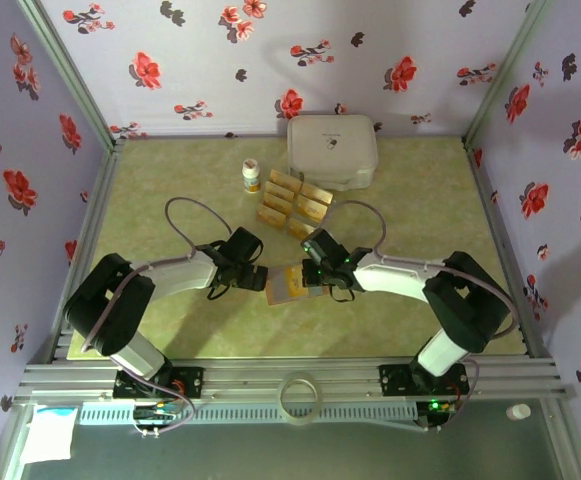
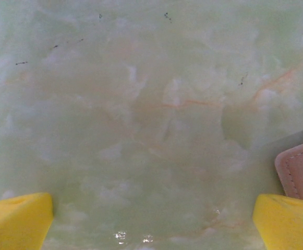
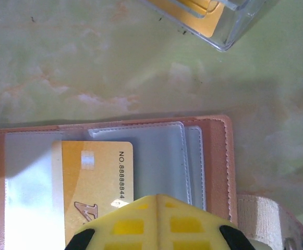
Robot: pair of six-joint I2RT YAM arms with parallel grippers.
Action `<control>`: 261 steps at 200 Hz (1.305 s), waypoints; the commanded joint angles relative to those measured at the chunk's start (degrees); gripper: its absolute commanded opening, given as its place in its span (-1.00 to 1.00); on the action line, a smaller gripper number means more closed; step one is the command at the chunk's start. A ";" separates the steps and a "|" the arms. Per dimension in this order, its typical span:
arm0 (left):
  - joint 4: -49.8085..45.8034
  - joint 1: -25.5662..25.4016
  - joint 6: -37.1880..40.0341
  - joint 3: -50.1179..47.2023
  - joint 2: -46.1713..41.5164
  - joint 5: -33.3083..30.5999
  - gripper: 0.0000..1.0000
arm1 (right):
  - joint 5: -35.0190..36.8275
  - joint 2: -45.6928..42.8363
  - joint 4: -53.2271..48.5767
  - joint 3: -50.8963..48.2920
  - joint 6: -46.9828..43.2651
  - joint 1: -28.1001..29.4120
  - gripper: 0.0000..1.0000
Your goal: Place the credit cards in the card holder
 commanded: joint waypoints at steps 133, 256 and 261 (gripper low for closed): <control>6.25 0.01 0.14 -0.70 5.81 2.20 0.99 | -3.42 3.90 3.30 1.09 1.03 0.43 -1.00; 6.16 -0.08 0.06 -0.63 5.82 2.21 0.99 | -4.84 5.77 5.67 2.96 3.25 3.31 -1.00; 6.16 -0.07 0.05 -0.63 5.75 2.20 0.99 | -4.92 5.78 5.88 3.01 3.34 3.31 -1.00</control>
